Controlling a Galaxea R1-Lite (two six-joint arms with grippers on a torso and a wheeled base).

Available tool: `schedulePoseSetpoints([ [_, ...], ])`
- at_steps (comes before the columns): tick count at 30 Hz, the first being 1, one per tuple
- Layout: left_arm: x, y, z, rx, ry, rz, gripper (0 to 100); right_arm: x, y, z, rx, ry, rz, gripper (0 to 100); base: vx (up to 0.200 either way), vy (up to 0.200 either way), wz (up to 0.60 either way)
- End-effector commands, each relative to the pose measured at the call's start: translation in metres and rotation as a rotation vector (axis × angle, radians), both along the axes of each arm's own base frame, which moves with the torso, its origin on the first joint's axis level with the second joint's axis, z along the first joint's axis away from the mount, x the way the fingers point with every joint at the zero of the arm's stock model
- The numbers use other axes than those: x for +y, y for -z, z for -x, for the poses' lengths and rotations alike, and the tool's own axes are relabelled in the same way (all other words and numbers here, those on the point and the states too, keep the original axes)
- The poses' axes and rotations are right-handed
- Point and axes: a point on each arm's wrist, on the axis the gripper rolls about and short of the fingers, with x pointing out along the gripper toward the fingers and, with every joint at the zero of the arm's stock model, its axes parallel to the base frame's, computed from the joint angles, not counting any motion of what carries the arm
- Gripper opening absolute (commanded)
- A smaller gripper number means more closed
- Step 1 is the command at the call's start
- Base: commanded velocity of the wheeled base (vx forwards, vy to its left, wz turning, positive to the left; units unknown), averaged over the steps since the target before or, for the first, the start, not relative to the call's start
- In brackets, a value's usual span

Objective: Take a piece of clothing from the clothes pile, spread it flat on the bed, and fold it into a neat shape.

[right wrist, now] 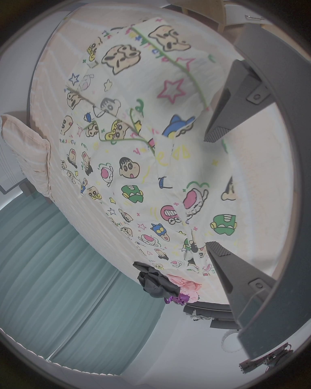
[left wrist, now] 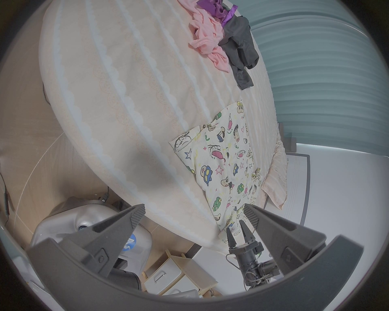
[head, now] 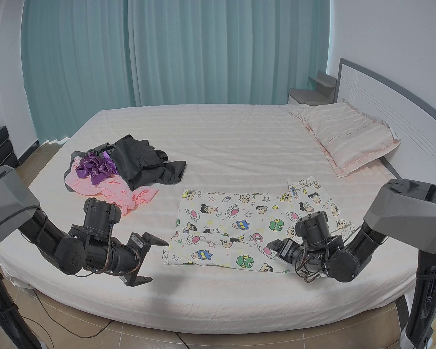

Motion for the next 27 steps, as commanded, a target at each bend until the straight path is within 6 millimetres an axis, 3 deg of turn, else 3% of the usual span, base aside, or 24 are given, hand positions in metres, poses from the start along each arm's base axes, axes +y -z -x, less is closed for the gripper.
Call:
schedulePoseSetpoints([
  [1, 0.0, 0.001, 0.0, 0.003, -0.003, -0.001, 100, 0.004, 0.019, -0.017, 0.016, -0.001, 0.025, 100, 0.0, 0.0, 0.0],
  [8, -0.001, 0.001, 0.0, 0.003, -0.004, -0.007, 100, -0.003, 0.03, -0.043, -0.013, 0.021, 0.038, 100, 0.0, 0.0, 0.0],
  [17, -0.002, 0.002, 0.0, 0.004, -0.003, -0.009, 100, -0.01, 0.023, -0.067, -0.08, 0.027, 0.049, 100, 0.0, 0.0, 0.0],
  [22, -0.002, 0.002, 0.0, 0.004, -0.003, -0.009, 100, -0.01, 0.019, -0.069, -0.087, 0.009, 0.038, 100, 0.0, 0.0, 0.0],
  [27, -0.002, 0.002, 0.0, 0.005, -0.002, -0.01, 100, -0.011, 0.015, -0.057, -0.069, -0.013, 0.038, 100, 0.0, 0.0, 0.0],
])
